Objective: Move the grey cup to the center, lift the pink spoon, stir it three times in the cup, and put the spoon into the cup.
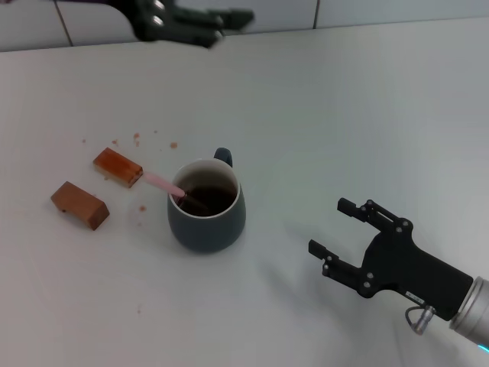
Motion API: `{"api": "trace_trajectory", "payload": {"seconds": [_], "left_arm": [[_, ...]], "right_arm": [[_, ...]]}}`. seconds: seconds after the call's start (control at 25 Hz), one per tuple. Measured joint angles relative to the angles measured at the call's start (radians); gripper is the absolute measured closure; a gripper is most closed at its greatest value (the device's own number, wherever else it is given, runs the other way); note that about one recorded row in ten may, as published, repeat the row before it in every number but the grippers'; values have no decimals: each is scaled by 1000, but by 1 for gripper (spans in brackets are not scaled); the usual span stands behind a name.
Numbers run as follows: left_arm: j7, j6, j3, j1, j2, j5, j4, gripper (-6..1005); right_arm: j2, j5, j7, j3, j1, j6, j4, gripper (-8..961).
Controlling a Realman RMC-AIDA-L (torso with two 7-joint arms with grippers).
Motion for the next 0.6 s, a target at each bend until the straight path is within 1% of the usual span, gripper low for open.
{"api": "trace_trajectory", "payload": {"seconds": [0.04,0.08,0.24,0.28,0.32,0.36,0.4,0.44,0.6], "left_arm": [[0,0,0,0,0,0,0,281],[39,10,-69,17,7,-63,-66,271],[39,10,-69,17,7,-63,-66,228],[146,76,-172,70,23,-105,-228,217],[258,109,-185,132,19,-106,-316,216],[258,109,-185,132,19,-106,-316,216],[339,110,-181,178,13,-101,-375,215],[366,109,-181,195,10,-99,-398,215],[525,103,-184,263,3,-99,-554,214]], "right_arm": [[0,0,0,0,0,0,0,195],[0,1,0,0,-1,-7,-2,195],[0,3,0,1,-6,-33,-8,194],[0,3,0,1,-8,-42,-11,194],[0,4,0,2,-10,-57,-14,194],[0,4,0,2,-10,-57,-14,194],[0,5,1,2,-11,-67,-15,194],[0,5,1,2,-11,-67,-15,194],[0,5,1,0,-12,-79,-15,195]]}}
